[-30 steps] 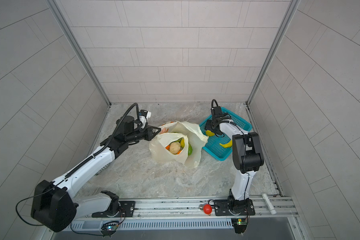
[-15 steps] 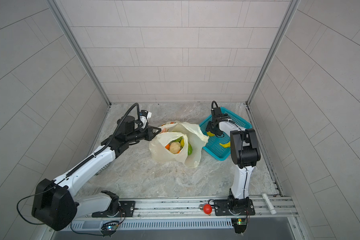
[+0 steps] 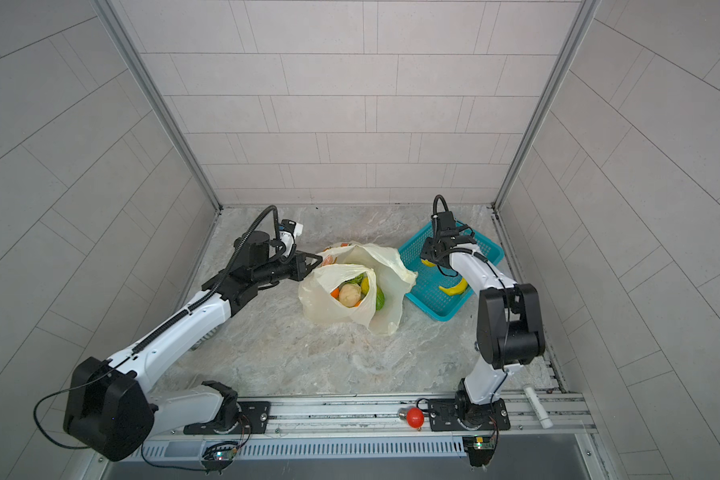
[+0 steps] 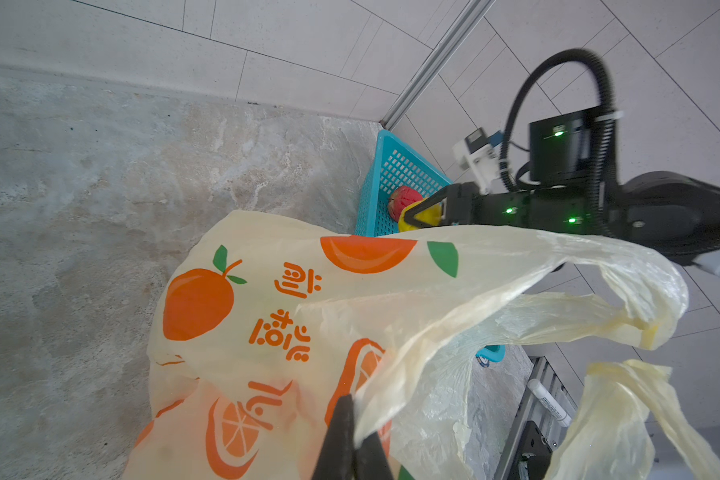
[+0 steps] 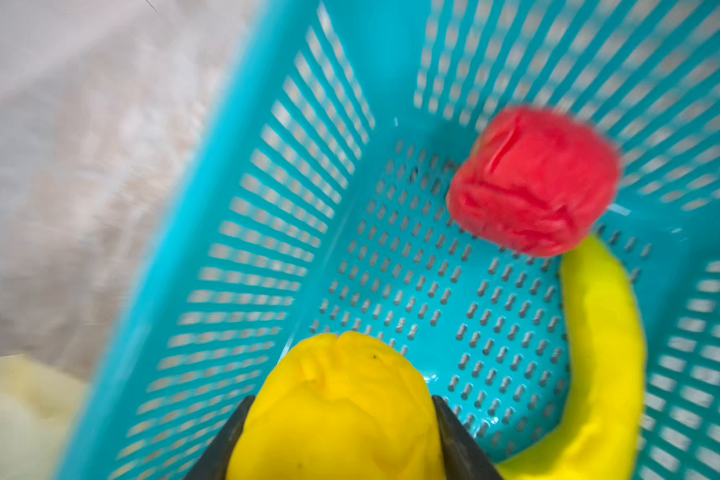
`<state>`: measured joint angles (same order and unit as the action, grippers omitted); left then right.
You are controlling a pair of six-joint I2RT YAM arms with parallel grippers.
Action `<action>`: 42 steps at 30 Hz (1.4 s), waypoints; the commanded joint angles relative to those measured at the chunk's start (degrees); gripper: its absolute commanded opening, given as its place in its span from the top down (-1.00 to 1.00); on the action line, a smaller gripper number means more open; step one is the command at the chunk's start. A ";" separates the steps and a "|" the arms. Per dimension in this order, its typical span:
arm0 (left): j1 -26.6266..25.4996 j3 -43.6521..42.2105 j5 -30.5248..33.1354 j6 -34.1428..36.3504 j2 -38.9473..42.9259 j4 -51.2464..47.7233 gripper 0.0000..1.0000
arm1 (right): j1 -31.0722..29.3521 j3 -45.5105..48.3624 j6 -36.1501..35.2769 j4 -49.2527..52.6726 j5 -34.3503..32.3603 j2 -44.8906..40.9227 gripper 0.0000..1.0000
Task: Place the fruits into the plastic bag
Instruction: 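Lower the right gripper and grasp the yellow lemon in the basket, then carry the yellow lemon into the bag and open the right gripper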
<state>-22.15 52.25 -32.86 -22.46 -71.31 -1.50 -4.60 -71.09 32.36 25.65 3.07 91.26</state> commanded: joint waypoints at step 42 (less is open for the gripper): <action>-0.57 0.77 1.48 0.67 0.49 -0.53 1.00 | -39.38 5.62 -21.46 -3.73 12.75 -21.49 0.14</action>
<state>-22.33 52.25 -31.62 -22.44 -71.26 -2.00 -41.74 -65.21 13.54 20.10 17.26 69.23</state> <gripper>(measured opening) 0.056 0.524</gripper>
